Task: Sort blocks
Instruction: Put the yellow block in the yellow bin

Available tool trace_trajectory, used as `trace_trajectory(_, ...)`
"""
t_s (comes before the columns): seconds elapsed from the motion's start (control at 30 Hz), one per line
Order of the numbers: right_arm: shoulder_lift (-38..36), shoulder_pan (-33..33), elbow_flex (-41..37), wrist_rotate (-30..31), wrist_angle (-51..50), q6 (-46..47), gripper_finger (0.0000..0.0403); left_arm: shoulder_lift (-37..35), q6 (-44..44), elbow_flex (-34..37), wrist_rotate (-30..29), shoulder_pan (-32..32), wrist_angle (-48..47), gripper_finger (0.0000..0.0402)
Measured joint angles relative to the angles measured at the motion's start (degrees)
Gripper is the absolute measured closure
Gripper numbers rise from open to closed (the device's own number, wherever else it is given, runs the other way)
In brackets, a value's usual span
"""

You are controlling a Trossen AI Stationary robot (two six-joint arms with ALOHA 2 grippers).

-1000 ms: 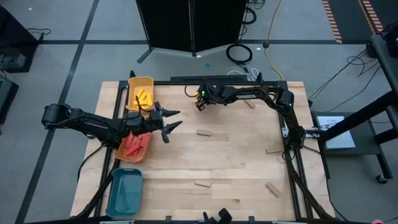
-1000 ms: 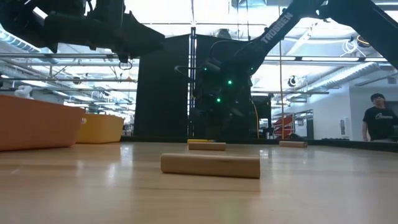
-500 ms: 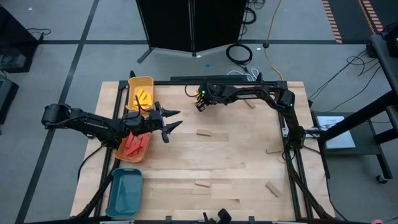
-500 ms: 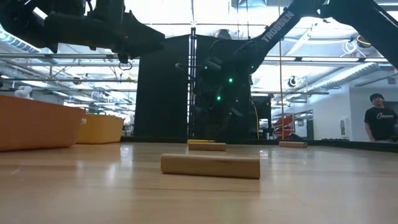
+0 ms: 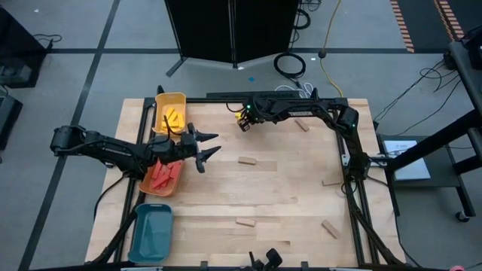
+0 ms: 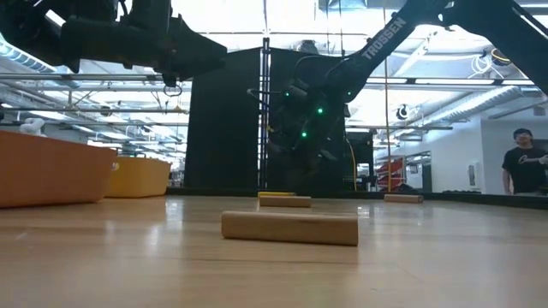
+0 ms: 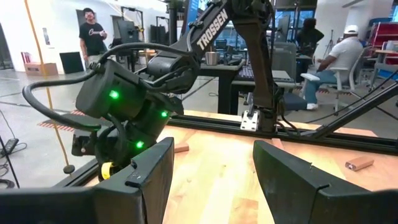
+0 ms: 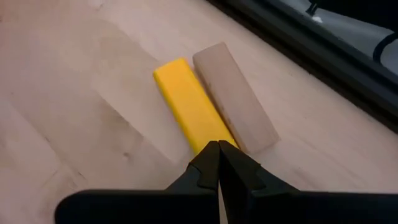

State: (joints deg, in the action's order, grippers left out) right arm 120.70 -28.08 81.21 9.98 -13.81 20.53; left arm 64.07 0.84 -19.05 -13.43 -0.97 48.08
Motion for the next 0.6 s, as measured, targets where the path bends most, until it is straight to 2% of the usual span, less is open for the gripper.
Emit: trace_trajectory(0.6,-0.1,0.2,0.0,-1.4,-4.5,-0.4,0.0403,0.0,0.5,0.0,0.0,0.0,0.0,0.0185)
